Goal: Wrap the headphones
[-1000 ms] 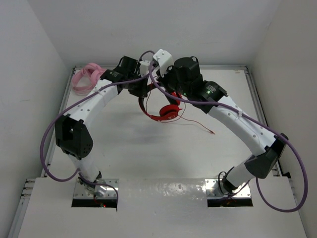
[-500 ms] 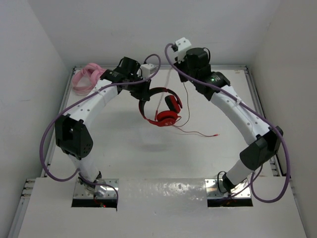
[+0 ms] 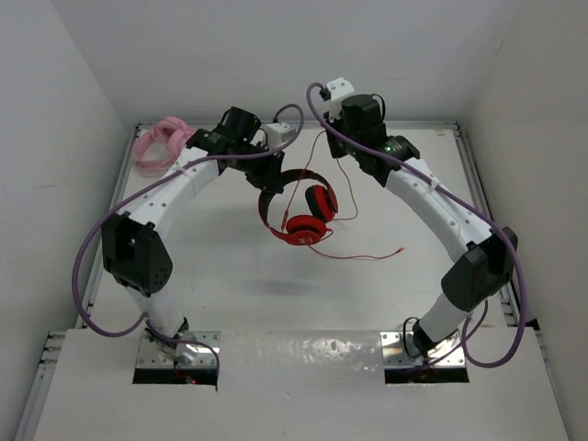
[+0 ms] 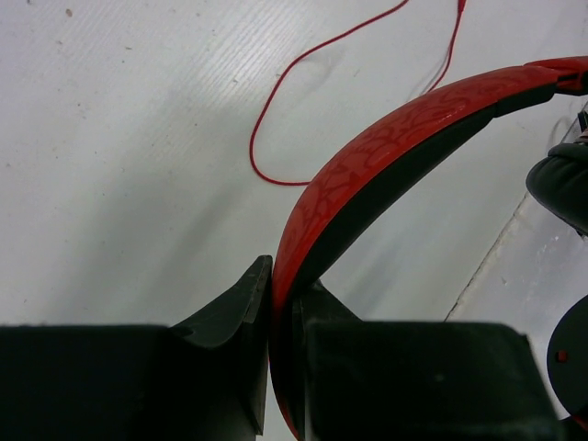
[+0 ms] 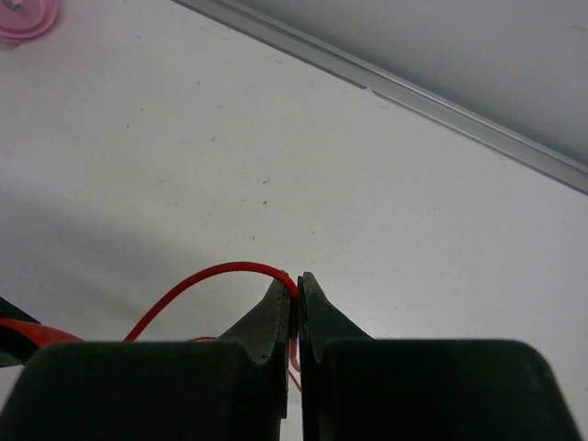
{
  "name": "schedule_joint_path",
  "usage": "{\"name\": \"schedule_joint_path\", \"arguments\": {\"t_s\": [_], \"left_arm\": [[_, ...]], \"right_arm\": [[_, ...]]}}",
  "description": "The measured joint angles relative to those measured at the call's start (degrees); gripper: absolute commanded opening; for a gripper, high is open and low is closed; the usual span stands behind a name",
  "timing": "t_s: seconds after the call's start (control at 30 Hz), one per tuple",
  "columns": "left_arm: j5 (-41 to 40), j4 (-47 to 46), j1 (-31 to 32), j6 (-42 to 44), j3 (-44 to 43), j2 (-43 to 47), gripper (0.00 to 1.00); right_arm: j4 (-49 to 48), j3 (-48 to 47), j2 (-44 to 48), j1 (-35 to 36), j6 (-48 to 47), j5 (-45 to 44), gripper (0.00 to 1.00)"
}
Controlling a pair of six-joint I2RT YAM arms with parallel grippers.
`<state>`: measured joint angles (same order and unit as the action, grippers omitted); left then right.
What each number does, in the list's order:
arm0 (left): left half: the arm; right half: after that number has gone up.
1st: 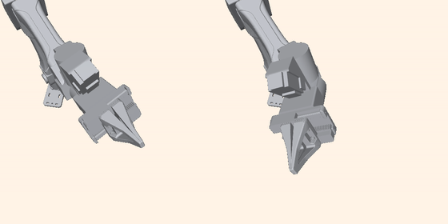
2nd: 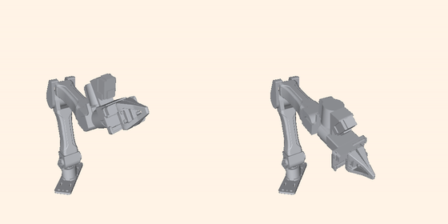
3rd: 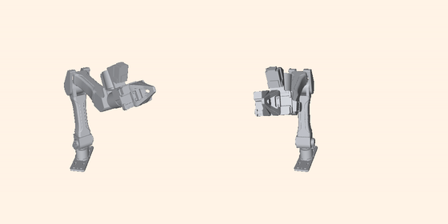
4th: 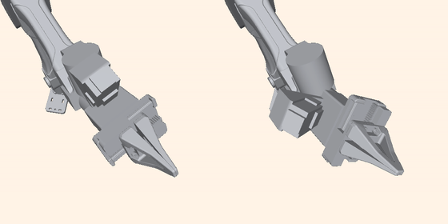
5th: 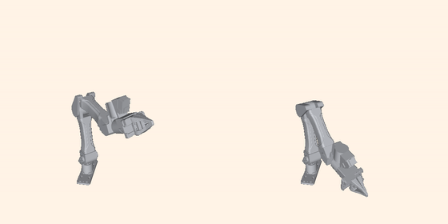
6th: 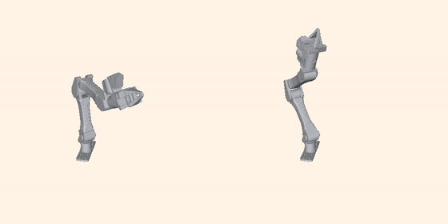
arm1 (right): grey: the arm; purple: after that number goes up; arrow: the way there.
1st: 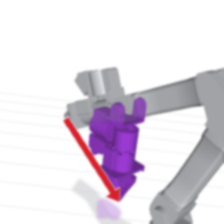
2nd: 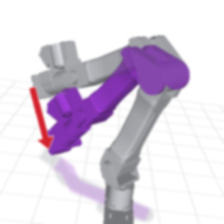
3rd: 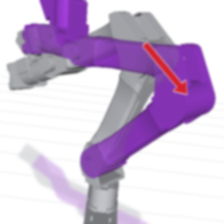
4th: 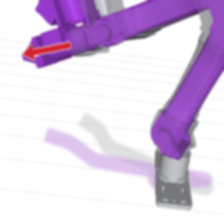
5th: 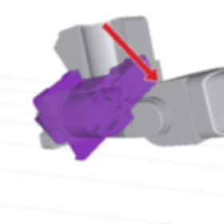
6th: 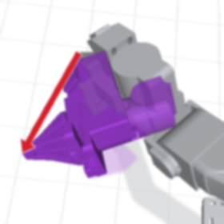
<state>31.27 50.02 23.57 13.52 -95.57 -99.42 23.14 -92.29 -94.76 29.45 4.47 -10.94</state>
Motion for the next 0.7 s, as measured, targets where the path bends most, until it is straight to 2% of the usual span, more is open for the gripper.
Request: {"name": "schedule_joint_path", "arguments": {"t_s": [0.13, 0.3, 0.5, 0.53, 0.63, 0.67, 0.7], "left_arm": [[0.28, 0.83, 0.02, 1.05, -0.24, 0.13, 0.0], [-1.92, 0.79, 0.02, 0.31, -2.01, 0.2, 0.0], [-1.6, 0.72, 0.02, -1.79, -4.9, 0.2, 0.0], [-1.4, 0.7, 0.0, -2.23, -5.49, 0.2, 0.0], [-0.96, 0.24, -0.17, -4.07, -7.65, 0.2, 0.0], [-0.94, -0.02, -0.39, -4.87, -8.55, 0.2, 0.0], [-1.05, 0.0, -0.44, -5.53, -9.64, 0.2, 0.0]], "right_arm": [[-1.22, 1.66, -0.02, -2.4, 2.47, 1.81, 0.0], [-4.35, 9.27, 0.48, -5.75, 4.87, 5.27, 0.0], [-5.44, 13.22, 0.09, -5.66, 6.93, 11.04, 0.0], [-6.29, 13.35, 0.04, -5.57, 7.41, 12.07, 0.05], [-10.6, 15.06, 0.02, -5.57, 9.57, 16.33, 0.36], [-12.44, 16.09, -0.07, -5.55, 10.51, 18.14, 0.52], [-14.27, 17.22, -0.26, -5.55, 11.41, 19.98, 0.57]]}}
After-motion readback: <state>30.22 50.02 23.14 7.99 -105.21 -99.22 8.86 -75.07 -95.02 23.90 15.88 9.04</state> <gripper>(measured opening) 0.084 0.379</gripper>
